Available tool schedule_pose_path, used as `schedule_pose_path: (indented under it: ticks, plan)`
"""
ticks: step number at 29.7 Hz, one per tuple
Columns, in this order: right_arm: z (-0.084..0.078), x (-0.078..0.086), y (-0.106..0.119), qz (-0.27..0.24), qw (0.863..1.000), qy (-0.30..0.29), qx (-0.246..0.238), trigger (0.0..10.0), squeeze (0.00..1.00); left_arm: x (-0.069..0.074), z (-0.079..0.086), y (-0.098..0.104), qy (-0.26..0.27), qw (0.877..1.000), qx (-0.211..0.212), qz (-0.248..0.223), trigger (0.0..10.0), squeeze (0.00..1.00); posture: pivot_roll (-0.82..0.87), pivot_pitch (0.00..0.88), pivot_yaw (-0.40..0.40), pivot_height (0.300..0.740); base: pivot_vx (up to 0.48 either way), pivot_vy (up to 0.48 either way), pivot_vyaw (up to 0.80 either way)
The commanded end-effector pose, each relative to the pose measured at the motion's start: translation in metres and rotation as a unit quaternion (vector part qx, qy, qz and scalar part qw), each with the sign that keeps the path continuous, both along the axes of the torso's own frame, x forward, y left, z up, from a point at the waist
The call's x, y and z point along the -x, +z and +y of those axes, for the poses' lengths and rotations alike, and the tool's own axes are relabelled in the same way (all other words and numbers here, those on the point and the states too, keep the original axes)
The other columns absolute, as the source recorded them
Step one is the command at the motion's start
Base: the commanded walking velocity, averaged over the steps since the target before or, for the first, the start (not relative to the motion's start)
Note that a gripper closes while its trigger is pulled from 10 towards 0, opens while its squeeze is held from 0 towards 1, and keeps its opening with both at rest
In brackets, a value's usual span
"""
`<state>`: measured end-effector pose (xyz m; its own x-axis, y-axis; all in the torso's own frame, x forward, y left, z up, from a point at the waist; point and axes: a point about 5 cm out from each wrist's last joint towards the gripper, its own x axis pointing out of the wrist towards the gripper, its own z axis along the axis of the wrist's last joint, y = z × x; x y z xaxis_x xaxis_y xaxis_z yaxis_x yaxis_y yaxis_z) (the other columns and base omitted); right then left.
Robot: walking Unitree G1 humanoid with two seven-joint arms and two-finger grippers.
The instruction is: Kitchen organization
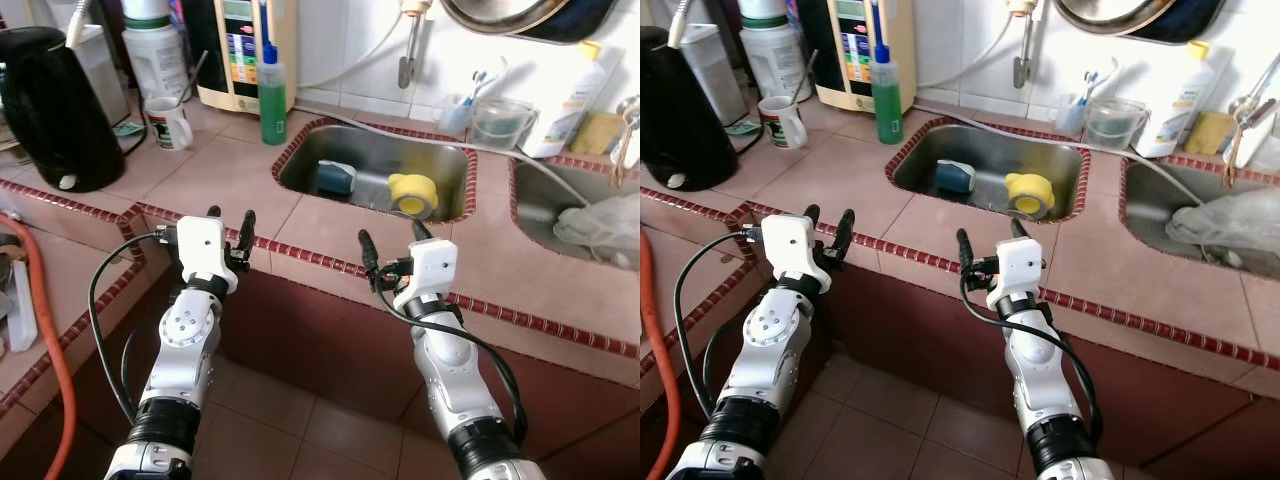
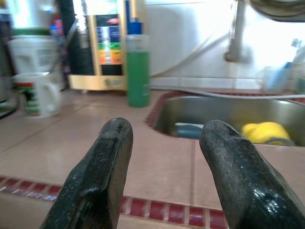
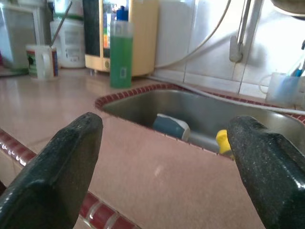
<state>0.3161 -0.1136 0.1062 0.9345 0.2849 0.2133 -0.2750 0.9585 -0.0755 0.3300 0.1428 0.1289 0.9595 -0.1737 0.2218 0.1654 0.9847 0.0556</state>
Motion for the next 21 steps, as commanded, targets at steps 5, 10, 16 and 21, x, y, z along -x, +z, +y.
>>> schedule_pose_path:
  ticks: [5, 10, 16, 21]
  plan:
    - [0.01, 0.028, -0.038, 0.058, 0.986, 0.141, 0.072, 10.0, 0.0, 0.026, 0.0, -0.03, -0.062, 0.996, -0.059, 0.002, 10.0, 0.0, -0.11, 0.0, 0.0, 0.74, 0.0, 0.0, 0.0]
    - [0.016, 0.052, -0.057, 0.109, 0.955, 0.265, 0.08, 10.0, 0.0, 0.048, 0.005, -0.051, -0.111, 0.99, -0.083, 0.015, 10.0, 0.0, -0.1, 0.0, -0.011, 0.74, 0.0, 0.0, 0.0]
    - [0.008, 0.07, -0.081, 0.183, 0.915, 0.348, 0.094, 10.0, 0.0, 0.073, 0.006, -0.076, -0.188, 0.972, -0.135, 0.047, 10.0, 0.0, -0.09, 0.0, -0.023, 0.74, 0.0, 0.0, 0.0]
    - [-0.006, 0.079, -0.111, 0.274, 0.889, 0.351, 0.107, 10.0, 0.0, 0.093, 0.002, -0.111, -0.233, 0.947, -0.191, 0.11, 10.0, 0.0, -0.08, 0.0, -0.029, 0.74, 0.0, 0.0, 0.0]
